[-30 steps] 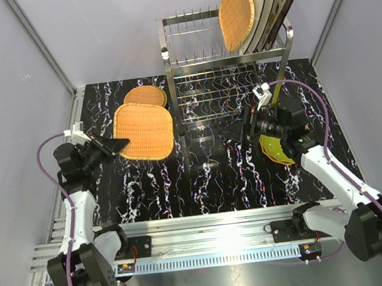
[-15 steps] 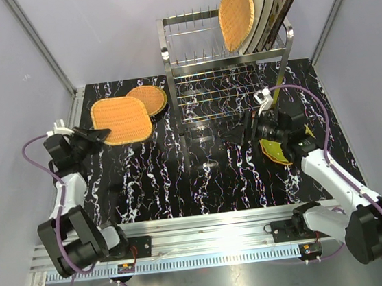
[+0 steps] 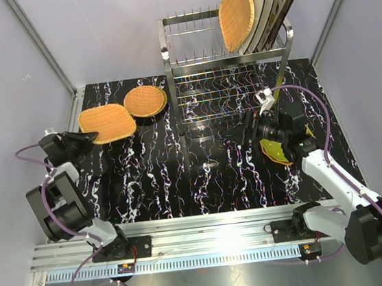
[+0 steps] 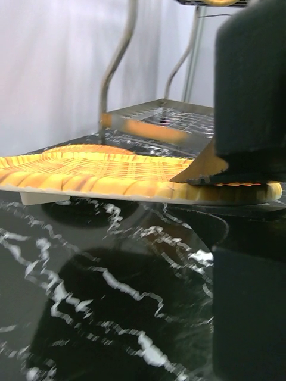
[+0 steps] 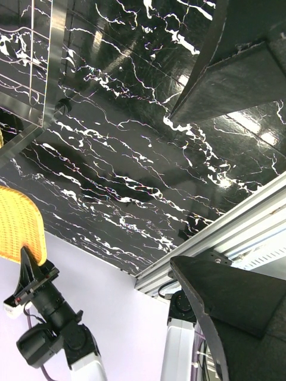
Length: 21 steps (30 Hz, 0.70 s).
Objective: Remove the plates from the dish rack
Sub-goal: Place the plate on the table
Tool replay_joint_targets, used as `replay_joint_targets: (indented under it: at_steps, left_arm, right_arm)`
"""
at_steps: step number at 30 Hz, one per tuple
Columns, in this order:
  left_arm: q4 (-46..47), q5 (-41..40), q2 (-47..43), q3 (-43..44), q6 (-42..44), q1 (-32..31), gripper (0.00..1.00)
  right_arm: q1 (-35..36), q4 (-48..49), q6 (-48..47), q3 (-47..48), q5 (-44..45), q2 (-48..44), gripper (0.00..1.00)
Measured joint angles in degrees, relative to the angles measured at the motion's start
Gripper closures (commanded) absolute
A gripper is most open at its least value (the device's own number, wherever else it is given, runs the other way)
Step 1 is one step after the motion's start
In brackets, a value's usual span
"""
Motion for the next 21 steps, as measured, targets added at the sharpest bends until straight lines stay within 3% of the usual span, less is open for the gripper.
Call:
replay_joint_targets:
  at_steps: [15, 18, 21]
  left_arm:
    - [3.0, -1.3, 17.0, 8.9, 0.6, 2.4, 0.98]
    - [3.2, -1.0, 19.6, 10.5, 0.8, 2.4, 0.91]
    - [3.3, -0.8, 21.6, 12.5, 1.3, 2.4, 0.77]
  right_arm:
    - [-0.8, 0.0, -0.8, 0.0, -0.1, 2.2, 0.00]
    - [-1.1, -0.1, -1.2, 0.0, -0.1, 2.6, 0.00]
    - [-1.5, -0.5, -1.7, 0.1, -0.1, 3.1, 0.00]
